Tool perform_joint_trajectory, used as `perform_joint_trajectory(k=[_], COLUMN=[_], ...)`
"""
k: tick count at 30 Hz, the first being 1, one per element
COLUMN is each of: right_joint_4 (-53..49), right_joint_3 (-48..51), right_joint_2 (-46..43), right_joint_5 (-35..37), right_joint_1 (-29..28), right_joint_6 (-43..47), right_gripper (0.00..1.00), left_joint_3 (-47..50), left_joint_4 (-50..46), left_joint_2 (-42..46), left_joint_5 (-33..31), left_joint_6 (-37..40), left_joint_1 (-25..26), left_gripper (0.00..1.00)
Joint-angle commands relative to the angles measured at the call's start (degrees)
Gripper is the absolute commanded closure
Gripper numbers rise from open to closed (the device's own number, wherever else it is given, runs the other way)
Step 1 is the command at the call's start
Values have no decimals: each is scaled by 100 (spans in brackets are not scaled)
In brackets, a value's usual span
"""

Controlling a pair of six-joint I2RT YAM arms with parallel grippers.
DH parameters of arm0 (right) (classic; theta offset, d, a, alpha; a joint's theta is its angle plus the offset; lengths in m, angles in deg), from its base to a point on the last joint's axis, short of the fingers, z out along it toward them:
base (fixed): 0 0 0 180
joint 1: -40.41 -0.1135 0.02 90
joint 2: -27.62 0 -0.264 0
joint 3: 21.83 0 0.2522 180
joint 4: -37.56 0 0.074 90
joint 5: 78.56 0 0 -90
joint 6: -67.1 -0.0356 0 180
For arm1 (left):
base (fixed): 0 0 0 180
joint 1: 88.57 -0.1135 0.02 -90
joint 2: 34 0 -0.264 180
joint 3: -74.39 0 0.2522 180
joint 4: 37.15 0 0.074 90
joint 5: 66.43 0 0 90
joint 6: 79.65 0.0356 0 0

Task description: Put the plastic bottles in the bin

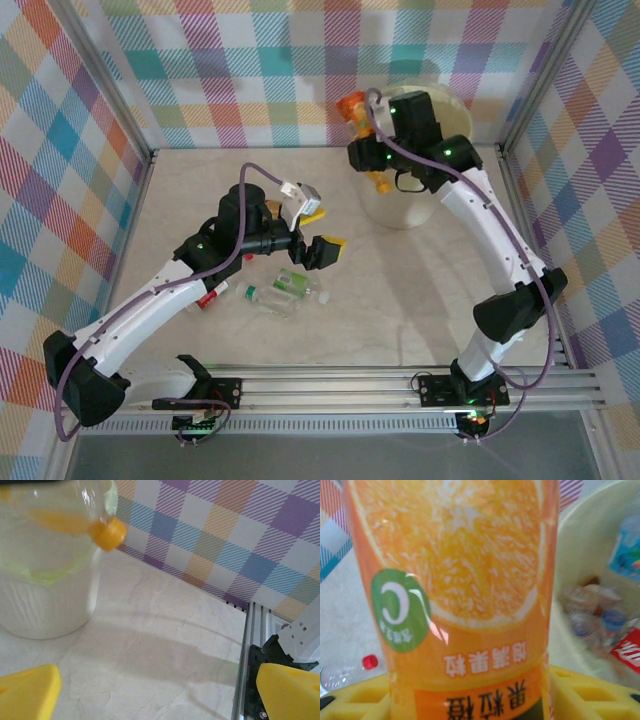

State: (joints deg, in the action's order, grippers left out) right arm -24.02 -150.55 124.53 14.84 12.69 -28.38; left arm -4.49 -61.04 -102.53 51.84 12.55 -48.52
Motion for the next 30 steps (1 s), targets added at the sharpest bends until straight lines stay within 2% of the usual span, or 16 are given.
perform_joint_trajectory(k=[1,13,20,30], right_joint_4=[409,650,767,786], right_joint_3=[-311,-1500,-1974,-1980], right_joint_2=[-87,755,1366,1752], right_joint_5=[-44,161,433,699], right_joint_1=[236,960,1178,1507], right_joint_6=[-244,-551,-526,-565], right_gripper=[41,41,41,41], left_joint_3=[38,-36,-44,-62], left_joint_4=[245,-160,-234,-340], left_joint_2=[-35,11,15,-11], left_joint_5=[215,-29,-92,-217], left_joint_6=[-88,202,286,378], left_joint_1=[38,46,44,42], left_gripper=[0,0,0,0])
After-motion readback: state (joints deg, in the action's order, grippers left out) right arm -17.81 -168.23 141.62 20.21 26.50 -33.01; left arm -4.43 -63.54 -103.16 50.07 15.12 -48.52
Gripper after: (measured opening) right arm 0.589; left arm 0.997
